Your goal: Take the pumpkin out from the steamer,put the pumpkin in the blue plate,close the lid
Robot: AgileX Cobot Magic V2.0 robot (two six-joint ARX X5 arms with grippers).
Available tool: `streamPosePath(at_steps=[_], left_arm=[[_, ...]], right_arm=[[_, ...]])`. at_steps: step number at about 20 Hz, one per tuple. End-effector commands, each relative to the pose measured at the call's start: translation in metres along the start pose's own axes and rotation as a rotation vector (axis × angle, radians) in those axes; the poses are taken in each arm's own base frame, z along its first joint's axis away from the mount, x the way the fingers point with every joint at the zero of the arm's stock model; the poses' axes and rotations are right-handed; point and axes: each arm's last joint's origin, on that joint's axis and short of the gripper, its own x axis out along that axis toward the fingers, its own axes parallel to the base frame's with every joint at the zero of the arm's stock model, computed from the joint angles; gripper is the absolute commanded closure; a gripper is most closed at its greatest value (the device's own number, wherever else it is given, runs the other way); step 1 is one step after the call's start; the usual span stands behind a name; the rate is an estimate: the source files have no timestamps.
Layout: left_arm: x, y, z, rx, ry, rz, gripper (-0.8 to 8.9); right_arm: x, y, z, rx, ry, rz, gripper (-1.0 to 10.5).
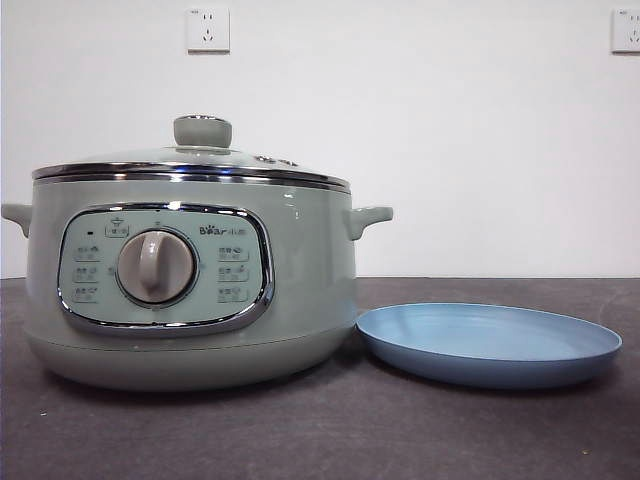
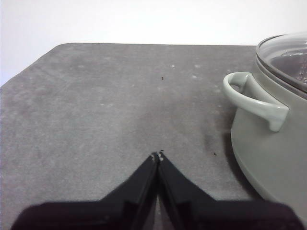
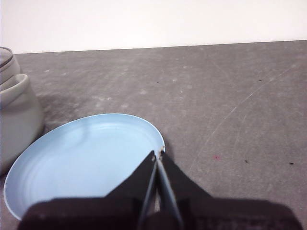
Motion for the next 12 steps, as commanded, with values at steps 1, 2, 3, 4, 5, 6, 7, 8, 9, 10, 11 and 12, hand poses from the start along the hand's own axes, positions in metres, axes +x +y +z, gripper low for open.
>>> streamPosePath(at_steps=[1,2,3,4,5,6,7,8,9,10,11,12], left_arm=[[0.0008,0.0002,-0.0037,-0.012,0.016,-0.003,8.17],[0.0008,0.0,-0.0038,-0.034,0.017,-0.011,8.16],[0.0008,-0.0005,-0.0038,-0.06,0.018,-0.028,8.17],[0.0007,-0.0009,-0.0037,-0.086,0.018,-0.041,8.17],[0.0007,-0.0015,-0.0037,-0.12,0.02,-0.061,8.17],[0.0007,-0.0022,-0.0036,-0.159,0.023,-0.086,8.17],[0.0006,-0.0029,-0.0034,-0.193,0.025,-0.109,8.16],[0.0005,-0.0037,-0.0031,-0.225,0.028,-0.137,8.17],[0.0004,-0.0045,-0.0028,-0.248,0.03,-0.163,8.17],[0.0003,-0.0051,-0.0026,-0.263,0.032,-0.183,8.17],[0.0002,-0.0054,-0.0023,-0.269,0.032,-0.195,8.17],[0.0001,-0.0058,-0.0021,-0.268,0.031,-0.209,8.17]], right_arm=[[0.001,-0.0003,-0.004,0.016,0.016,0.0,9.6],[0.001,-0.0003,-0.004,0.023,0.016,0.001,9.6],[0.001,-0.0003,-0.004,0.036,0.016,0.001,9.6],[0.001,-0.0003,-0.004,0.052,0.016,0.0,9.6],[0.001,-0.0003,-0.004,0.075,0.016,0.0,9.6],[0.001,-0.0003,-0.004,0.103,0.016,0.0,9.6],[0.001,-0.0003,-0.004,0.135,0.016,0.0,9.6],[0.001,-0.0002,-0.004,0.183,0.016,0.0,9.6],[0.001,-0.0002,-0.004,0.235,0.016,0.001,9.6],[0.001,-0.0002,-0.004,0.274,0.016,0.002,9.6],[0.001,-0.0002,-0.004,0.315,0.016,0.002,9.6],[0.001,-0.0002,-0.004,0.345,0.016,0.002,9.6]])
